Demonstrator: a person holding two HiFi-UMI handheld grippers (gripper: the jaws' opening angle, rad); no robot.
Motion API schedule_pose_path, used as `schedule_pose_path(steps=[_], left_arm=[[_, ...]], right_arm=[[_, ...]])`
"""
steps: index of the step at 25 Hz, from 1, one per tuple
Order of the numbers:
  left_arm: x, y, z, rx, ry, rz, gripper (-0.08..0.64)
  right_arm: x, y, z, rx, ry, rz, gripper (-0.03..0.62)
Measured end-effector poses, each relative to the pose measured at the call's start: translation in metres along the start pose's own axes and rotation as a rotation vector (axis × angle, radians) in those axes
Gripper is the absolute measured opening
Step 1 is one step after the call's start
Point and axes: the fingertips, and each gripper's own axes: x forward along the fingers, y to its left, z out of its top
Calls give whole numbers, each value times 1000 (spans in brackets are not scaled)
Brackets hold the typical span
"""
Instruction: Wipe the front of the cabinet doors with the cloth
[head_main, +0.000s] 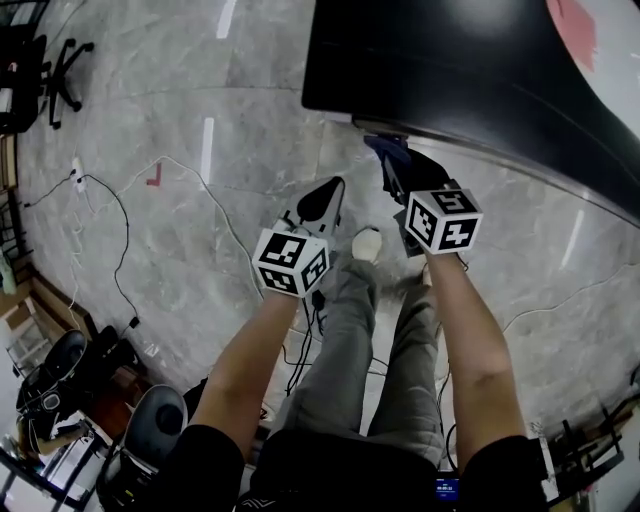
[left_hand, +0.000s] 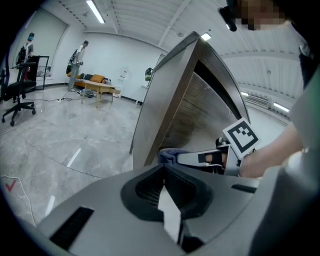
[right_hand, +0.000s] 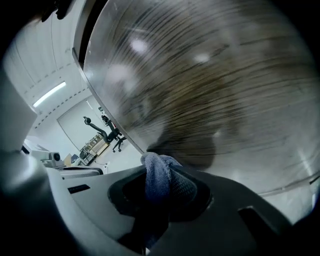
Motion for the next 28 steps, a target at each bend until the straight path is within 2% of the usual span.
schedule_pose_path(steps=[7,14,28], left_arm=[[23,-38,11,38,3,-44,8],[46,-79,2,51,23,-82,8],[100,-169,-8,126,72,-172,8]], right_arm=[[-37,-31,5,17,-37,-39,84],[-70,-65,4,46,-74,-66,84],[-148,-147,2,86,-132,-146,84]])
